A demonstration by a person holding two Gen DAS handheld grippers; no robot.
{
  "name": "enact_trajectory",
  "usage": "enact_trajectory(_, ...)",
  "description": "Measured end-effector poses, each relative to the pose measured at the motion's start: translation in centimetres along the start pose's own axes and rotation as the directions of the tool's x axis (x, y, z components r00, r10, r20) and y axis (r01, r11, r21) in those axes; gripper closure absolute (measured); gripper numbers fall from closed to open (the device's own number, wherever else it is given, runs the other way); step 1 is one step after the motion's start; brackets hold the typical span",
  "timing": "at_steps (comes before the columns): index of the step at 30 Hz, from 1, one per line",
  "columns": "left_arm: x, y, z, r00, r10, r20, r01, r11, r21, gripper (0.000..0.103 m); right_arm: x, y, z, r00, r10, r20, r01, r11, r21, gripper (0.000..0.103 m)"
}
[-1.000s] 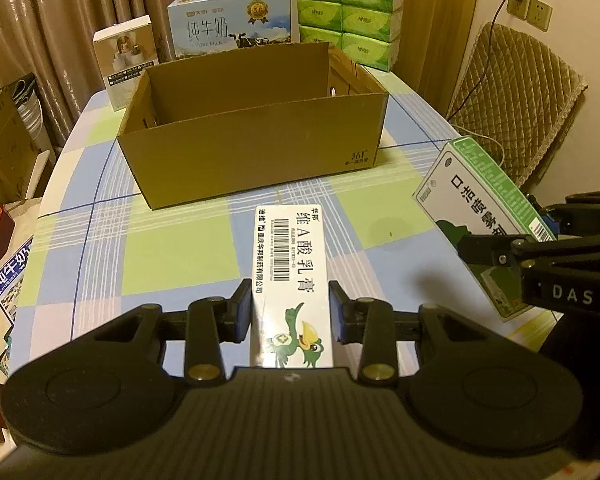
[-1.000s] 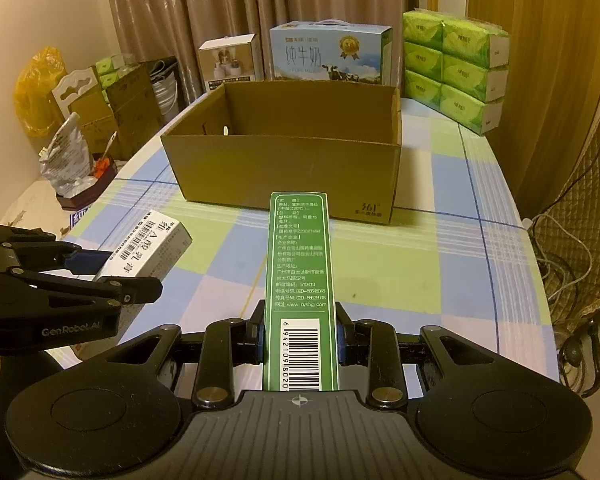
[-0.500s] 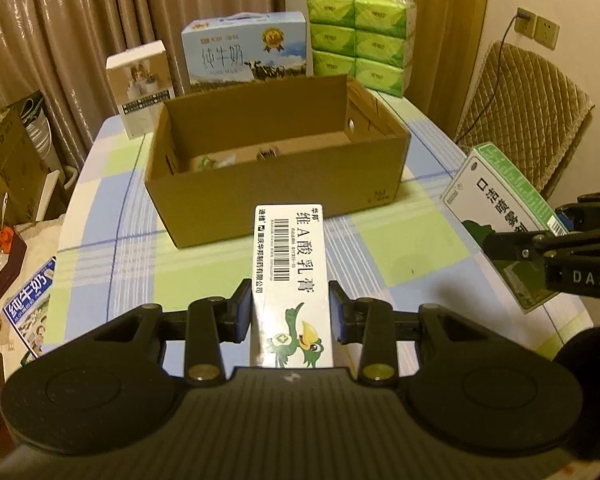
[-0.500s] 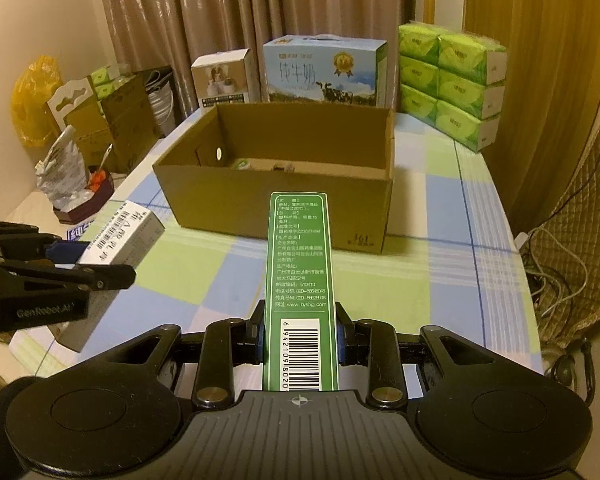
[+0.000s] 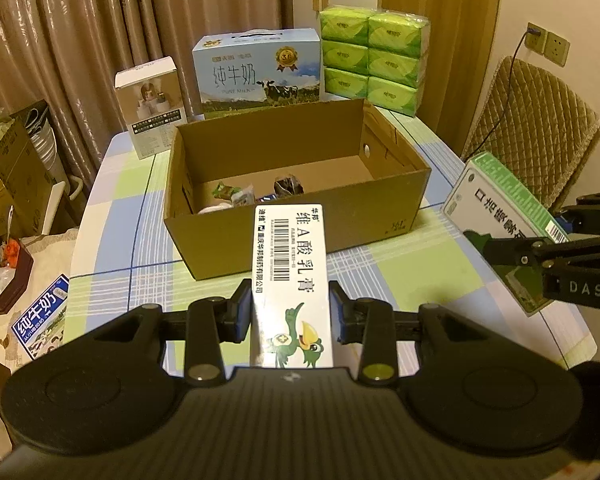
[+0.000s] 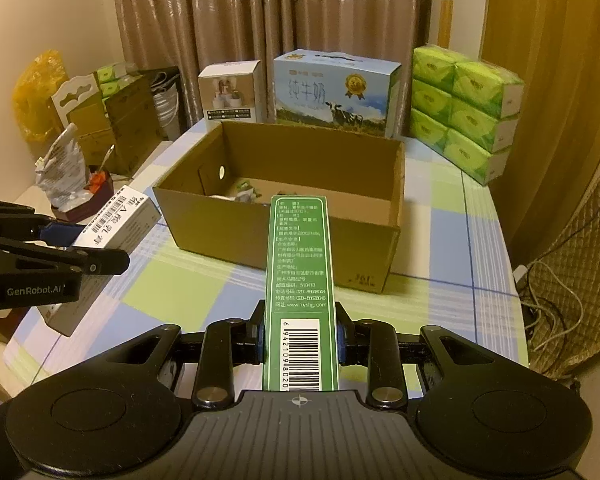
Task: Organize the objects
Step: 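Carry both medicine boxes over the cardboard box and lower them inside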
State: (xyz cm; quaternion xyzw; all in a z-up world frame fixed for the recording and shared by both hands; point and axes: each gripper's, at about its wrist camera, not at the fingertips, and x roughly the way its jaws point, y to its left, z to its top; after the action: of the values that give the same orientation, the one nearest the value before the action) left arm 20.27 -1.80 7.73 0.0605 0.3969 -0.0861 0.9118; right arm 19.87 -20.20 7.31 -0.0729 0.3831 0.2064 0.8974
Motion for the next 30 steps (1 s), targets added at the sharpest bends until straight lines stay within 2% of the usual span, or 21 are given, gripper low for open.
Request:
enact_trajectory(13,1.4,1.6,3.2,1.000,-0.022,0.002,0.022,0.999,-0.026,0.070,1.8,-0.6,2.7,1.000,0.003,0.004,-0.003,1.000,-0.020,0.076)
enact_trajectory(30,4.4,2.9,5.8,0.999,-0.032,-0.021,0.032,0.999,-0.025,0.070,4.6,-1.7,5.7,1.000,0.013,0.001,-0.013,1.000,-0.023,0.076)
